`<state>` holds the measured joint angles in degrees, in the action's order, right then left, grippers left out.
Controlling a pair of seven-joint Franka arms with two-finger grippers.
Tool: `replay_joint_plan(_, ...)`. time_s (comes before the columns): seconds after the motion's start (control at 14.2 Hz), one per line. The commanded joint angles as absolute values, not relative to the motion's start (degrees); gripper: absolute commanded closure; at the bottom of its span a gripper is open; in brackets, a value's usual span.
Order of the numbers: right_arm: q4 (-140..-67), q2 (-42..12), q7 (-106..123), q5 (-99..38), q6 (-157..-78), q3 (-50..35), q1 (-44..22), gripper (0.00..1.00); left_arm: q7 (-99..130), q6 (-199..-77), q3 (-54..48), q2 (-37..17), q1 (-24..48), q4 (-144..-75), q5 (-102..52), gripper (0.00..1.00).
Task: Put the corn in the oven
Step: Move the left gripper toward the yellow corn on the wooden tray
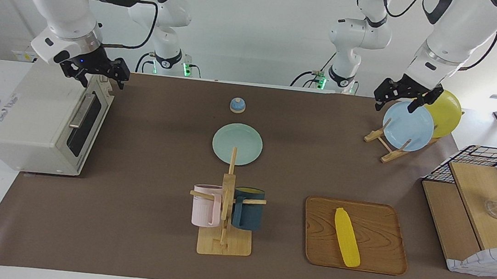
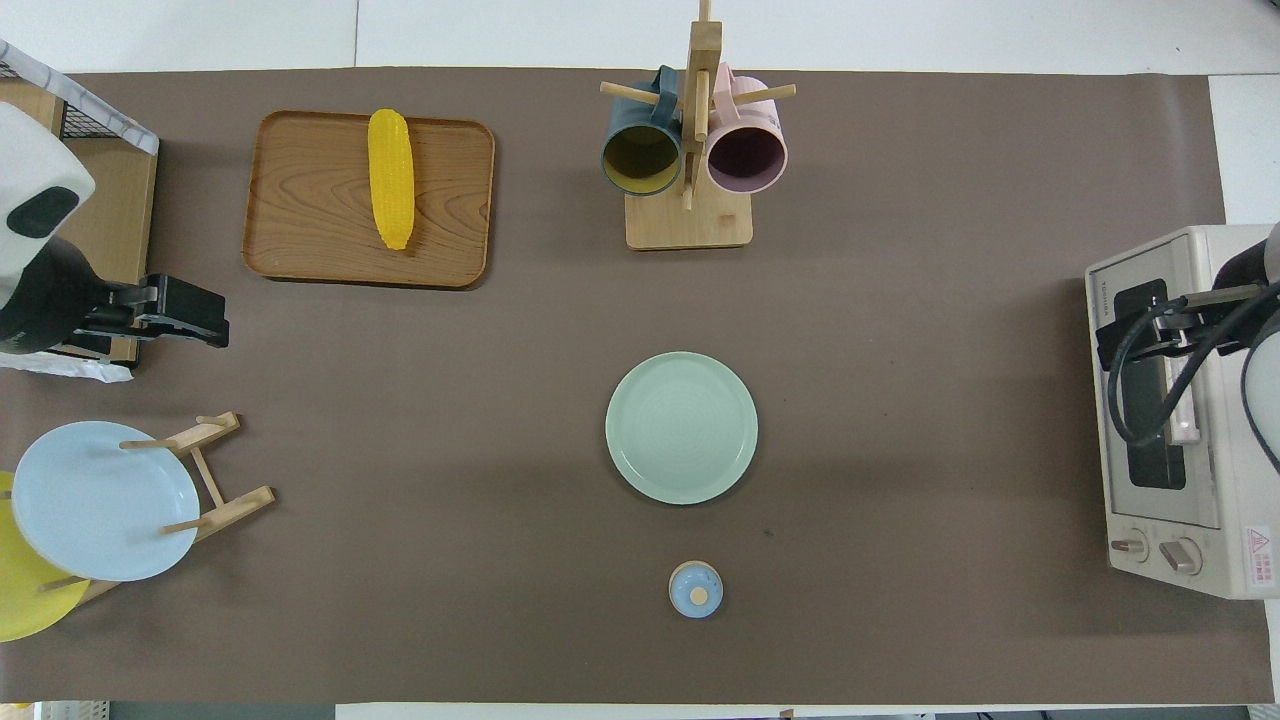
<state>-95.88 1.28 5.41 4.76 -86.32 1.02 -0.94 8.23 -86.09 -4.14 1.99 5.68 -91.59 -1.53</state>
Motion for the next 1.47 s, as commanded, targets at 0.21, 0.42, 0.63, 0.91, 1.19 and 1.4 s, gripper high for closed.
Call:
replay_joint_plan(0.21,-96.50,2.46,5.01,3.08,-86.31,0.62,-0.17,0.00,8.35,-86.40,-4.48,2.72,5.27,-92.29,-1.67,0.00)
replay_joint_plan(0.42,-96.50,2.37,5.01,3.08,-86.31,0.62,-0.18,0.00,8.09,-86.57,-4.48,2.72,5.01,-92.37,-1.67,0.00)
replay_joint_plan(0.63,-96.85,2.81,5.62,3.08,-85.17,0.62,-0.52,0.00,8.09,-88.49,-4.48,3.08,5.01,-93.51,-1.76,0.00)
replay_joint_plan(0.91,-97.20,2.90,7.03,3.08,-85.08,0.79,0.96,0.00,8.61,-92.19,-4.48,1.85,4.75,-94.31,-3.77,0.00)
replay_joint_plan(1.19,-104.21,5.26,11.16,3.25,-94.11,1.05,3.07,0.78,8.79,-98.34,-4.39,-6.13,5.27,-92.47,-5.36,0.00)
replay_joint_plan(1.4,-111.26,6.86,12.30,3.34,-102.73,0.97,6.50,0.85,8.79,-98.70,-4.39,-17.10,5.45,-84.84,-4.57,0.00)
